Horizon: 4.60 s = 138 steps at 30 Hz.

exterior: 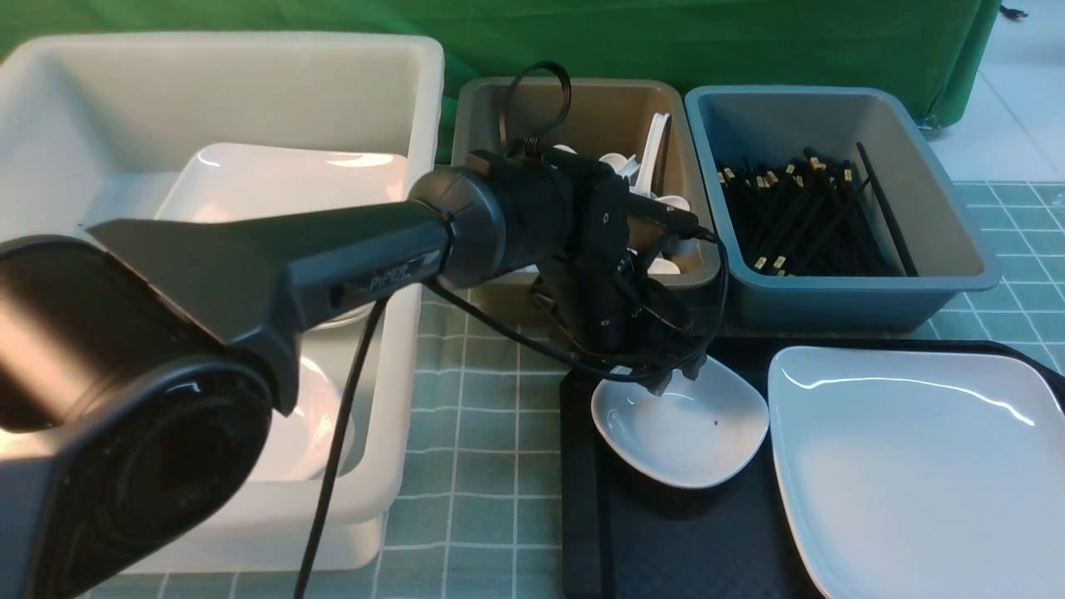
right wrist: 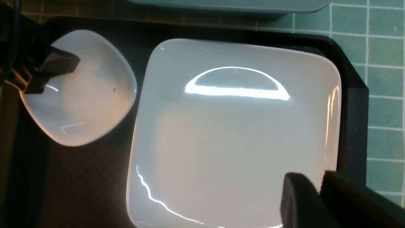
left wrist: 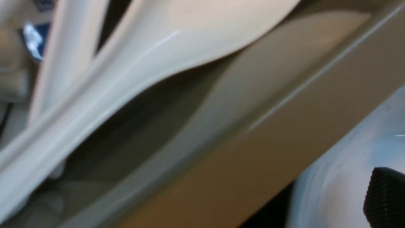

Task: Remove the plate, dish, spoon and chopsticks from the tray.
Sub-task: Use the left arm to grab a small plate from the dinner plate, then use the left arm to put the small plate into the large storage box on the left, then use the right arm to grab a plate from the dinner plate, then use the right arm to put the plate into the large storage box on the left

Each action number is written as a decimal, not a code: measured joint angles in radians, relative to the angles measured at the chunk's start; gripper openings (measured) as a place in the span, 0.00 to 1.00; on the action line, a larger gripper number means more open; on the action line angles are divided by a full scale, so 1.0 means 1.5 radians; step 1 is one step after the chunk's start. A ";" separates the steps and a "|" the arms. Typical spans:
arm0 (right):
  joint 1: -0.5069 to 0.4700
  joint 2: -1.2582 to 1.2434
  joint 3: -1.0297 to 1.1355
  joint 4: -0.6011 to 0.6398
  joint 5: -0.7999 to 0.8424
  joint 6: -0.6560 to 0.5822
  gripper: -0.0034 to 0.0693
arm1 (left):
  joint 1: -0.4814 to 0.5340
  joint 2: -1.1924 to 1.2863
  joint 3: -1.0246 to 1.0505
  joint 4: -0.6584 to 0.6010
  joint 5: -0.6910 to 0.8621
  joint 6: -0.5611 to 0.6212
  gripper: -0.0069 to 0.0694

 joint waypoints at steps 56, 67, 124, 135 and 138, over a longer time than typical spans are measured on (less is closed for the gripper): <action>0.000 0.000 0.000 0.001 -0.017 0.000 0.24 | 0.527 -0.559 0.536 -0.148 0.035 -0.001 0.12; 0.006 0.005 0.000 0.058 -0.007 -0.055 0.25 | 0.526 -0.532 0.602 -0.122 -0.040 -0.004 0.52; 0.458 0.090 0.140 -0.100 -0.124 0.181 0.20 | 0.526 -0.783 0.524 -0.132 0.146 0.063 0.09; 0.458 0.056 0.059 -0.066 -0.075 0.153 0.13 | 0.526 -0.783 0.524 -0.145 0.144 0.069 0.09; 0.458 0.056 0.045 -0.050 -0.069 0.143 0.13 | 0.526 -0.783 0.524 -0.145 0.144 0.070 0.09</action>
